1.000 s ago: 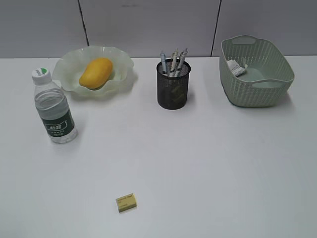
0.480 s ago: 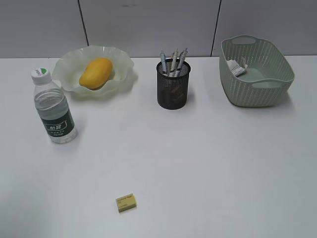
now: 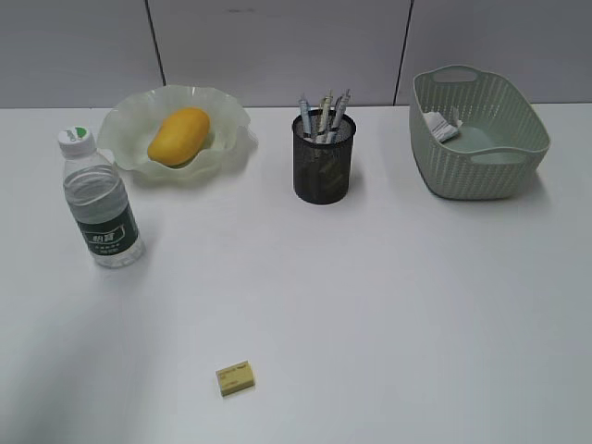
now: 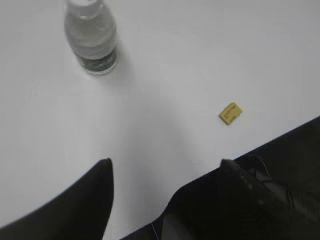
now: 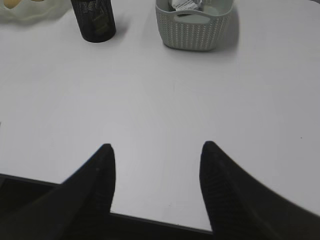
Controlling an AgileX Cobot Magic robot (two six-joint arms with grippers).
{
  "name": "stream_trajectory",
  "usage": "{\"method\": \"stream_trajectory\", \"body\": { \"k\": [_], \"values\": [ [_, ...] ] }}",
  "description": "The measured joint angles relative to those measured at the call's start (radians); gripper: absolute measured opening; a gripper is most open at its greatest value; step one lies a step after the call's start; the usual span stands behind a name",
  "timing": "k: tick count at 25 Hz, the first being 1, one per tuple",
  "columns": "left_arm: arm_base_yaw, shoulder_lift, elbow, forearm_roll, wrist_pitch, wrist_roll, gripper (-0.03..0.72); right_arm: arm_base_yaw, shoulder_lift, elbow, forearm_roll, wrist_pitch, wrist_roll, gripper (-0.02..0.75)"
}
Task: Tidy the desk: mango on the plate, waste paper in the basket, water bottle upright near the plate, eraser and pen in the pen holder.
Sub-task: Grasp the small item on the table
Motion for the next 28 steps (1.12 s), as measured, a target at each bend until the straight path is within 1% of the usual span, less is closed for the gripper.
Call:
{"method": "stream_trajectory", "body": {
  "k": [3,7,10,14,16,18,23,28],
  "values": [
    [-0.105,0.103,-0.052,0.026,0.0,0.003,0.498,0.0,0.0,0.0,0.0,0.0,0.0,0.436],
    [-0.264,0.255,-0.095,0.109,-0.001,0.005,0.49,0.0,0.0,0.0,0.0,0.0,0.0,0.436],
    [-0.37,0.355,-0.112,0.168,-0.003,0.008,0.475,0.0,0.0,0.0,0.0,0.0,0.0,0.436],
    [-0.477,0.465,-0.113,0.196,-0.003,0.019,0.47,0.0,0.0,0.0,0.0,0.0,0.0,0.436],
    [-0.517,0.512,-0.113,0.199,-0.007,0.03,0.47,0.0,0.0,0.0,0.0,0.0,0.0,0.436],
    [-0.54,0.561,-0.113,0.181,-0.028,0.045,0.47,0.0,0.0,0.0,0.0,-0.001,0.0,0.436],
    [-0.56,0.636,-0.113,0.17,-0.162,0.129,0.47,0.0,0.0,0.0,0.0,-0.002,0.0,0.436],
    [-0.571,0.71,-0.113,0.178,-0.26,0.169,0.47,0.0,0.0,0.0,0.0,-0.002,0.0,0.435]
  ]
}}
